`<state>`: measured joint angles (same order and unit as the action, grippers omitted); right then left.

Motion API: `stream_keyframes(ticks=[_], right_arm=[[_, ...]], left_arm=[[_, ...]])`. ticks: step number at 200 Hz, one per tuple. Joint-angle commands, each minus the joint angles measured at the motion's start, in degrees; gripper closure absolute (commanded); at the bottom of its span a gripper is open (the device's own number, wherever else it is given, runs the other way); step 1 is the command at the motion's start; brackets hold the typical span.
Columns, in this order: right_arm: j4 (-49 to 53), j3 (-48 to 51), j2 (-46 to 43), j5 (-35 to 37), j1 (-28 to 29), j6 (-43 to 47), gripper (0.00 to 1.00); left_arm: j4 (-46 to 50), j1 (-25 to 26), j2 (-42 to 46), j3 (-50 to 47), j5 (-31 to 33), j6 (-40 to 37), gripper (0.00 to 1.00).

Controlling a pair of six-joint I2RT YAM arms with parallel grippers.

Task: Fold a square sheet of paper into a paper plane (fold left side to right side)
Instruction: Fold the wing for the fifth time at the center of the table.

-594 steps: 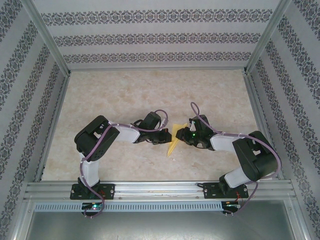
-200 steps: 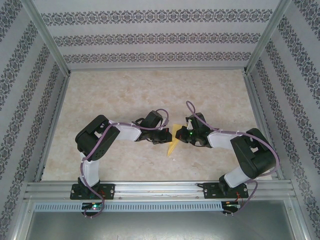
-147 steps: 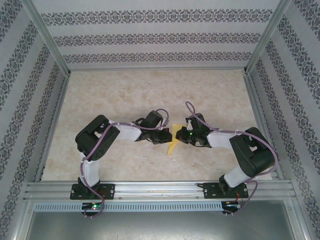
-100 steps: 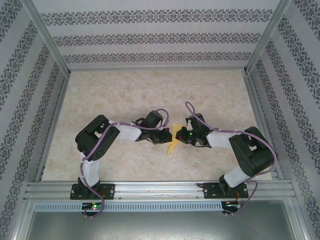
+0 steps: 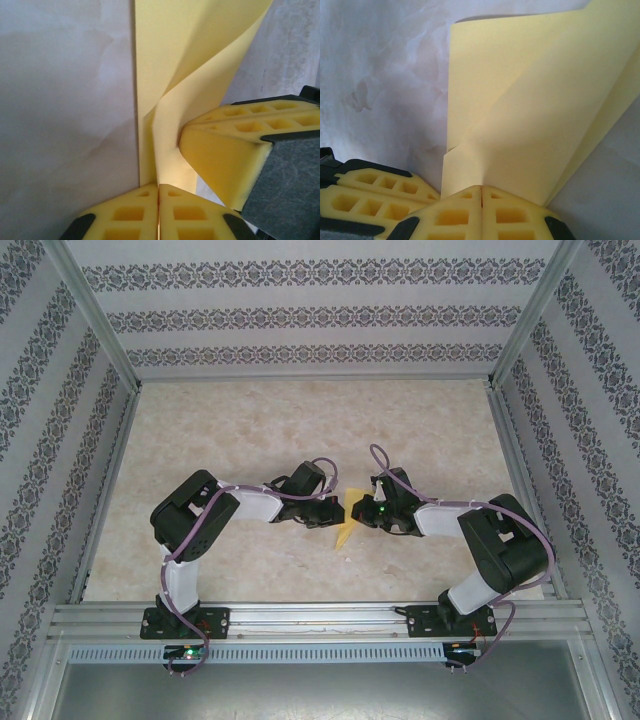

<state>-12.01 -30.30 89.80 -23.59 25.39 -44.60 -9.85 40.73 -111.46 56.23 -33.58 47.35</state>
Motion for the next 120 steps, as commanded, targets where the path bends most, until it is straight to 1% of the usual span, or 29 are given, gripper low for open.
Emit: stream_keyframes(ticks=[1, 38, 67, 95, 109, 120], right_arm=[[7.09, 2.72, 1.95, 2.85, 0.45, 1.82, 1.00], [7.09, 2.54, 1.92, 2.59, 0.54, 1.99, 1.00], [7.28, 2.35, 1.78, 2.46, 0.50, 2.15, 1.00], [7.22, 2.36, 1.74, 2.41, 0.56, 2.28, 1.00], [7.26, 2.36, 1.69, 2.41, 0.63, 2.40, 1.00], [7.31, 2.36, 1.69, 2.36, 0.70, 2.32, 1.00]], left_arm=[[3.37, 0.71, -0.56, -1.30, 7.13, -1.69, 0.86], [5.91, -0.43, 4.97, -1.71, 8.83, -3.19, 0.75], [7.83, -1.85, 11.04, -3.25, 10.15, -4.13, 0.70], [9.72, -3.22, 16.38, -4.65, 9.93, -4.80, 0.70], [10.38, -3.46, 18.28, -5.14, 8.91, -5.29, 0.73], [10.70, -3.46, 19.05, -5.20, 7.19, -5.46, 0.77]])
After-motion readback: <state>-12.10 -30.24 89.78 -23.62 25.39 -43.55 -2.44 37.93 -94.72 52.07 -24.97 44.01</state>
